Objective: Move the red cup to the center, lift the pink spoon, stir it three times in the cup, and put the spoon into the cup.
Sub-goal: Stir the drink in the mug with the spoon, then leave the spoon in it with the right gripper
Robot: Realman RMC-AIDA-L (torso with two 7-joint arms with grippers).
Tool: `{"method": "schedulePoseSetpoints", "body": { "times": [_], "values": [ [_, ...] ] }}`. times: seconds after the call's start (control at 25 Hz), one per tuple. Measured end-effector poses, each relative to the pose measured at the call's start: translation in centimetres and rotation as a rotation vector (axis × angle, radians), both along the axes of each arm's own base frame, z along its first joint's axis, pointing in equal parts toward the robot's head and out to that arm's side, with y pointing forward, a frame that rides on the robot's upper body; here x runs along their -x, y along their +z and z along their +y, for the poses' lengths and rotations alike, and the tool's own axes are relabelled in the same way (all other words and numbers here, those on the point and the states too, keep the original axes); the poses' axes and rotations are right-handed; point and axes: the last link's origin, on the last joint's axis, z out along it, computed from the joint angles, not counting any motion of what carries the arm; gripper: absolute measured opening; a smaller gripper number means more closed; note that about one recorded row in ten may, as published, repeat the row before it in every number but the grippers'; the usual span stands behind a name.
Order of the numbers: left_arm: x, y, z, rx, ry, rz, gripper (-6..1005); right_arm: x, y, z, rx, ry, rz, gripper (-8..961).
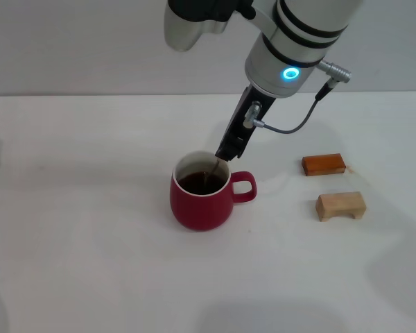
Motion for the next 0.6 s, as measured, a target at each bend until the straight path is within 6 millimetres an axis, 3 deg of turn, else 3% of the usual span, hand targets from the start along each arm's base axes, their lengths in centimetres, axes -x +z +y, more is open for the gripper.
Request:
{"method": "schedulePoseSetpoints", "body": {
  "times": [0.28,0.6],
  "values": [
    [0.0,0.0,0.0,0.000,0.000,0.000,848,1.0,-0.6,-1.0,0.059,0.006,0.023,193],
    [0.0,0.1,0.1,0.000,-0.001,0.001,848,2.0,-0.8,-0.1,0.007,0.047,0.067,194]
  ]
}}
